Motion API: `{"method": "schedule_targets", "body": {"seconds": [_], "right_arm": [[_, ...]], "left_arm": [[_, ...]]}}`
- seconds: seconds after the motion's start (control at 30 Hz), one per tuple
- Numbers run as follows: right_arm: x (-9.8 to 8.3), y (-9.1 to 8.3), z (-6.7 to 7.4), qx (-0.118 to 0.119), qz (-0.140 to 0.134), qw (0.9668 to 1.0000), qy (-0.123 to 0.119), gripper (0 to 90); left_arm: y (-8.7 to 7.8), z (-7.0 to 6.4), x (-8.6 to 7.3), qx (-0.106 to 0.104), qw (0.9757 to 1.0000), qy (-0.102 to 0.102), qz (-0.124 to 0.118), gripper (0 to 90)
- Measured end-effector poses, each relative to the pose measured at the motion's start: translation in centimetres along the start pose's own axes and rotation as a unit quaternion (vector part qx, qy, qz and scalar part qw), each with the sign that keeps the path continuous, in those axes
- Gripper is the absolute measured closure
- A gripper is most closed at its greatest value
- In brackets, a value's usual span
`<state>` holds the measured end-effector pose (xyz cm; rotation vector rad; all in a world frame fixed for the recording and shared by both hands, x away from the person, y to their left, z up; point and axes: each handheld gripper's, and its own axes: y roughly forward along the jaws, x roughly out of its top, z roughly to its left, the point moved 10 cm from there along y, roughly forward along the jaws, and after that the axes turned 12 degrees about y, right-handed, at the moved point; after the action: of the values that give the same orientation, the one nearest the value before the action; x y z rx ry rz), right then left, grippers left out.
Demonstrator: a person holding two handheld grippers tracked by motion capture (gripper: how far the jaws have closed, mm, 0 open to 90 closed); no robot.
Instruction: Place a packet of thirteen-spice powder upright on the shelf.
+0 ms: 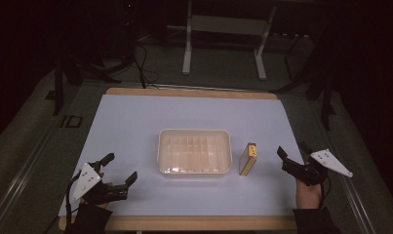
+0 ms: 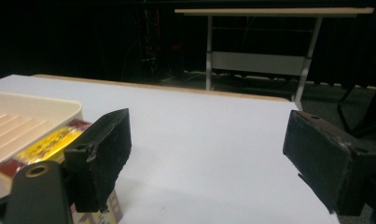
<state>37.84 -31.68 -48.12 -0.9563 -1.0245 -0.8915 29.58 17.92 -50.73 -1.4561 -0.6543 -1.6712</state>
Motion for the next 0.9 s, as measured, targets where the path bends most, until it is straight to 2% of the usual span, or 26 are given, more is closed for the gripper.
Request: {"method": "schedule_targets", "body": {"seconds": [0.07,0.2,0.27,0.3,0.4,0.5,0.6,0.67,0.7,0.73,0.77,0.8,0.83,0.9], "right_arm": [[0.4,0.1,0.0,0.003,-0.004,1.0,0.0,15.0],[0.7,0.6,0.2,0.016,0.011,0.9998,-0.004,15.0],[0.7,0.7,0.3,0.02,0.016,0.9997,-0.003,15.0],[0.5,0.9,0.4,0.025,0.029,0.9993,0.001,15.0],[0.4,1.3,0.5,0.028,0.049,0.9984,0.003,14.8],[0.6,1.6,0.7,0.036,0.064,0.9973,0.0,14.8],[0.8,1.8,0.8,0.034,0.072,0.9968,-0.008,14.9],[0.4,2.1,0.7,0.028,0.104,0.9941,-0.016,15.4],[0.4,2.1,0.7,0.028,0.104,0.9941,-0.016,15.4],[0.0,2.3,0.6,0.027,0.126,0.9914,-0.022,15.4],[0.0,2.3,0.6,0.027,0.126,0.9914,-0.022,15.4],[-0.2,2.5,0.6,0.034,0.141,0.9892,-0.021,15.4],[-0.2,2.5,0.6,0.034,0.141,0.9892,-0.021,15.4],[-0.3,2.6,0.9,0.047,0.155,0.9865,-0.022,15.2]], "left_arm": [[-0.2,-0.2,0.2,0.0,1.0,0.007,-0.001,2.8],[-0.4,-0.4,0.3,-0.005,0.9999,0.008,-0.004,2.8],[-0.5,-0.2,0.3,-0.001,1.0,0.003,-0.004,2.8],[-0.6,0.2,0.2,0.007,1.0,0.0,-0.004,2.8],[-0.8,0.4,-0.1,0.011,0.9999,-0.008,0.0,2.8],[-0.8,0.4,-0.2,0.009,0.9999,-0.009,0.001,2.8],[-0.8,0.2,-0.2,0.001,1.0,-0.004,0.004,2.8],[-0.7,-0.1,-0.5,-0.01,0.9999,-0.004,0.012,2.8],[-0.7,-0.1,-0.5,-0.01,0.9999,-0.004,0.012,2.8],[-0.6,-0.2,-0.5,-0.014,0.9998,-0.005,0.012,2.8],[-0.6,-0.2,-0.5,-0.014,0.9998,-0.005,0.012,2.8],[-0.6,-0.2,-0.5,-0.016,0.9998,-0.006,0.012,2.8],[-0.6,-0.3,-0.5,-0.017,0.9997,-0.006,0.013,2.8],[-0.7,-0.4,-0.5,-0.02,0.9997,-0.006,0.014,2.8]]}}
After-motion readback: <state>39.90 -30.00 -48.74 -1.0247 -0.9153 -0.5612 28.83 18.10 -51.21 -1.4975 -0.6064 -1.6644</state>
